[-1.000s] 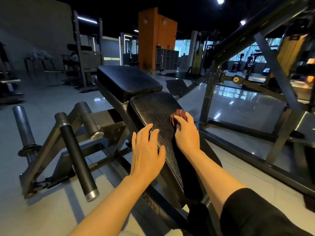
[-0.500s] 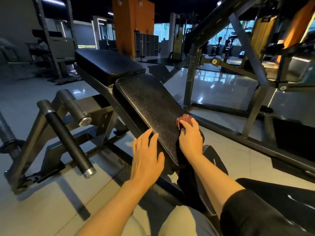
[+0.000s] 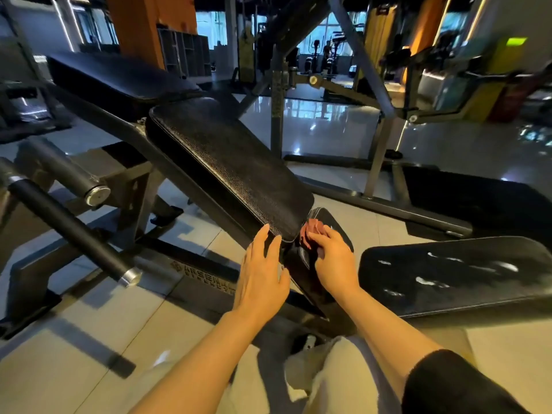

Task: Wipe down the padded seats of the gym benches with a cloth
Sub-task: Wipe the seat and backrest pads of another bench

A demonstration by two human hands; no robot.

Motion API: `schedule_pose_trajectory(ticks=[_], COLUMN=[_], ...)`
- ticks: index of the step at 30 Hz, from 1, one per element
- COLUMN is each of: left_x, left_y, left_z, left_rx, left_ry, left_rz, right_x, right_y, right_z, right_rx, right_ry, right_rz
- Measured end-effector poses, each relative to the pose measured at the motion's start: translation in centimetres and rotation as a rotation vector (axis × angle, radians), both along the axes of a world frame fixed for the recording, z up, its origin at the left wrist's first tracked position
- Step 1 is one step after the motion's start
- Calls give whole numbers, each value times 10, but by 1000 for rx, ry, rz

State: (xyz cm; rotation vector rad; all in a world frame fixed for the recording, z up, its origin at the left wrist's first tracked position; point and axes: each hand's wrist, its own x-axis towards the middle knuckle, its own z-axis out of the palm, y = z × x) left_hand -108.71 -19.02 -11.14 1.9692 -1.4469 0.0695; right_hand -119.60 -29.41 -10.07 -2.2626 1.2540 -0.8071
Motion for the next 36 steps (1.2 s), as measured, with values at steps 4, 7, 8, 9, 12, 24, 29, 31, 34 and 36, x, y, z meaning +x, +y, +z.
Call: schedule_pose_trajectory(ticks=[4, 7, 8, 9, 12, 24, 29, 31, 34, 36], left_x=[-8, -7, -6, -5, -1, 25, 21, 22, 19, 16], left_y=[3, 0, -2, -4, -11, -25, -20, -21, -22, -22], left_z=[-7, -16, -18, -21, -22, -13, -12, -15, -22, -24], left_rx=[22, 6, -14, -34, -103, -282, -304, -265, -201, -180], left_ry=[-56, -118, -147, -171, -190, -143, -134, -166, -203, -228], left_rz=[-110, -159, -164, -167, -128, 4, -21, -21, -23, -28], right_x=[-10, 0, 2, 1, -2, 57, 48, 48, 40, 32], right_y=[2, 15, 18, 18, 8, -9, -16, -6, -5, -13], right_z=[12, -1, -11, -20, -29, -4, -5, -5, -5, -5], right_rx=[-22, -23, -49, -83, -84, -166, -101, -137, -158, -119], right_ry=[-133, -95, -49, -19, -64, -179, -198, -196, -130, -72], right_rz=[-120, -18, 25, 48, 9, 180, 54, 125, 184, 139])
